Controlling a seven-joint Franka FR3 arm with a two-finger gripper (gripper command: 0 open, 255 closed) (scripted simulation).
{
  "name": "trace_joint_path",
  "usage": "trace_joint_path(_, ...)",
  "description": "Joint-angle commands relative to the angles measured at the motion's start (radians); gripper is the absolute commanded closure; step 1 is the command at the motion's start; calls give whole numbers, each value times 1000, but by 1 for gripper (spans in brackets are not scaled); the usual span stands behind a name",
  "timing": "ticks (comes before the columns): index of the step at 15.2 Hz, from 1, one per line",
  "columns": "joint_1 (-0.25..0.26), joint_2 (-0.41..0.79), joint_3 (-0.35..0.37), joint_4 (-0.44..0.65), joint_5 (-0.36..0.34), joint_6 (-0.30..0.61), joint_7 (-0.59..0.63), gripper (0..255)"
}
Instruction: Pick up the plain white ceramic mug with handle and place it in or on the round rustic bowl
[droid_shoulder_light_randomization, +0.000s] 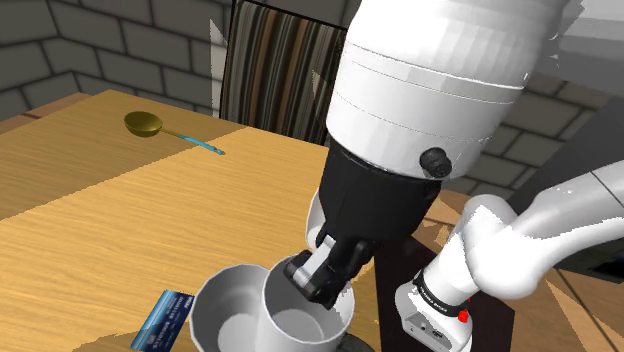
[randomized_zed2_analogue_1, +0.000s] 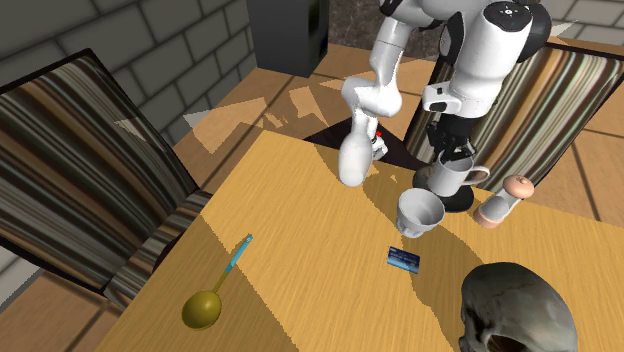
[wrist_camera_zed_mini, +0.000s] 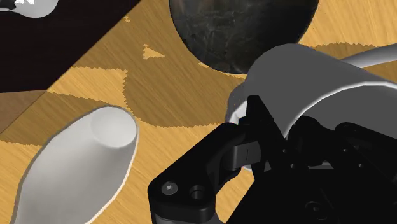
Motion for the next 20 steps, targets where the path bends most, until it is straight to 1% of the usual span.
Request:
trace_joint_path(1,25,-49,7,-30,32,-9,24,255)
trace_joint_path(7,96,-162,36,-68,110,-51,111,255)
trace_joint_path(20,114,-190,81,-250,151,108,80,255)
